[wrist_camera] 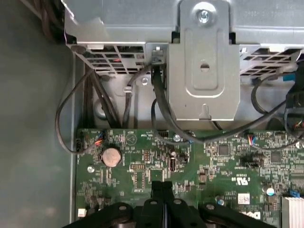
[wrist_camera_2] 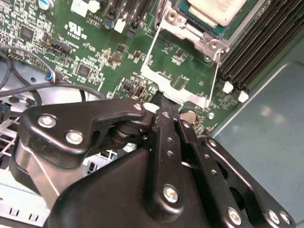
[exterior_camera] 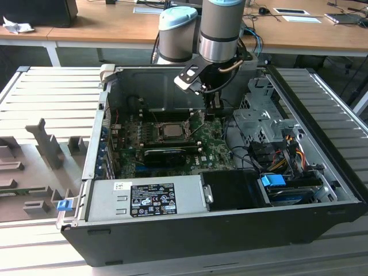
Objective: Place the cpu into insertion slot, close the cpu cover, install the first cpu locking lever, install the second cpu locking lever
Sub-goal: 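Close the cpu cover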
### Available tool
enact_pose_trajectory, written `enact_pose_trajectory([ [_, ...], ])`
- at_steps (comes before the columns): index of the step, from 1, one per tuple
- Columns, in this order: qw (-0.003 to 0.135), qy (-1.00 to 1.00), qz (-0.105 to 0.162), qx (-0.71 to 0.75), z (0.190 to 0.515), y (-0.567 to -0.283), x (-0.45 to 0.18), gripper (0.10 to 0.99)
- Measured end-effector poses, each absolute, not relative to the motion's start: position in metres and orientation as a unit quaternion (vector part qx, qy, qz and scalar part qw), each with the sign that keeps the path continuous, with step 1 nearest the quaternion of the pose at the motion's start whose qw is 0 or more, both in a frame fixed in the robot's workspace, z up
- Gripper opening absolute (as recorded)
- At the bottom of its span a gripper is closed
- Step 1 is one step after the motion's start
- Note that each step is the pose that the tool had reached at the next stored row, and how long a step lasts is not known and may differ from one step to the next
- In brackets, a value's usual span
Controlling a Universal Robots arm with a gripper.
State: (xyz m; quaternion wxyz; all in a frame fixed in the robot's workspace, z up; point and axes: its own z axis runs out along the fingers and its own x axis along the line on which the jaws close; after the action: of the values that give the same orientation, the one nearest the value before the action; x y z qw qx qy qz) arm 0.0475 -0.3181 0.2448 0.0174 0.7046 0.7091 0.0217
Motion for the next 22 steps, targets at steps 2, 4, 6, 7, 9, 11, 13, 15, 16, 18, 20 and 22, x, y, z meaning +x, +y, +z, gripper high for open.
enact_pose_trajectory([
  [2,0.017,0.709,0.022,0.705,0.245,-0.318,0.046,0.106],
  [4,0.017,0.709,0.022,0.705,0.245,-0.318,0.045,0.106],
  [6,0.017,0.709,0.022,0.705,0.245,-0.318,0.044,0.106],
  [7,0.017,0.709,0.022,0.705,0.245,-0.318,0.043,0.106],
  [9,0.017,0.709,0.022,0.705,0.245,-0.318,0.042,0.106],
  [11,0.017,0.709,0.022,0.705,0.245,-0.318,0.041,0.106],
  [13,0.017,0.709,0.022,0.705,0.245,-0.318,0.039,0.106],
  [15,0.017,0.709,0.022,0.705,0.245,-0.318,0.038,0.106],
  [16,0.017,0.709,0.022,0.705,0.245,-0.318,0.038,0.106],
  [18,0.017,0.709,0.022,0.705,0.245,-0.318,0.037,0.106],
  [20,0.017,0.709,0.022,0.705,0.245,-0.318,0.036,0.106],
  [22,0.017,0.709,0.022,0.705,0.245,-0.318,0.036,0.106],
])
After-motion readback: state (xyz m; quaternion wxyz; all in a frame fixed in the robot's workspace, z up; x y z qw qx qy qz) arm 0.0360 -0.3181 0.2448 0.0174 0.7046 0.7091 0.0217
